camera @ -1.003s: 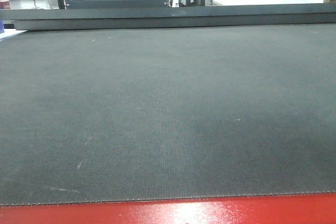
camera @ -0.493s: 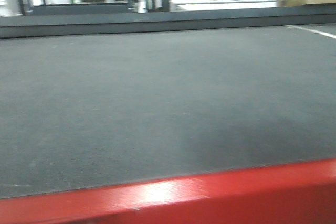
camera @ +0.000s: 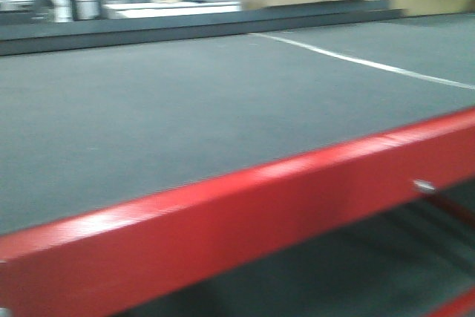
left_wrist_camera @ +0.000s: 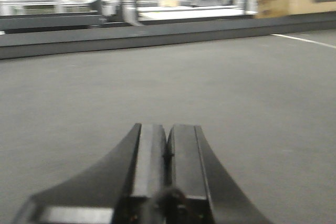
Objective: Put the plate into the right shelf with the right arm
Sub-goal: 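Hold the plate in the right gripper while driving to the shelf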
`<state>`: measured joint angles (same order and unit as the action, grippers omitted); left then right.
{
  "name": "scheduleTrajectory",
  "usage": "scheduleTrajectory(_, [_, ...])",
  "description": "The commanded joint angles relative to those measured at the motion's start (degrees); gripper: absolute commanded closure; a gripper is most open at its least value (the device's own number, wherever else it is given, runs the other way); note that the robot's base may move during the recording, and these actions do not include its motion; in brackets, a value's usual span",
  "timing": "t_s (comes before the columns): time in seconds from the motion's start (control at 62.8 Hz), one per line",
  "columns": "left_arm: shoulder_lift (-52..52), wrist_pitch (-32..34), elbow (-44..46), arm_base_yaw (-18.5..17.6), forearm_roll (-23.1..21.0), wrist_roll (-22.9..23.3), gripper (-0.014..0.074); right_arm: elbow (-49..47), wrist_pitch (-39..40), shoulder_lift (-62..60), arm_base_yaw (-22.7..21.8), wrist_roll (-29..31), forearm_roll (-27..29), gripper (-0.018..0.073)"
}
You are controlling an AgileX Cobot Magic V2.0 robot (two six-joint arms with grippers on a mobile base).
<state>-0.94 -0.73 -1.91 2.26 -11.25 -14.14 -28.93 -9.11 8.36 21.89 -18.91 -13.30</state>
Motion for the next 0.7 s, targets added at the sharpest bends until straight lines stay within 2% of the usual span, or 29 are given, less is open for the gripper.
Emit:
scheduleTrajectory(0.0, [-0.6,5.1,-0.5,0.1,-0.1,0.1,0.0643,-1.7,5.7,0.6,-0.3,0.4,-0.8,0.0505])
scheduleTrajectory(0.684, [-0.6,5.1,-0.5,0.1,-0.1,0.1,0.0643,-1.7,5.7,0.6,-0.3,0.4,-0.8,0.0505])
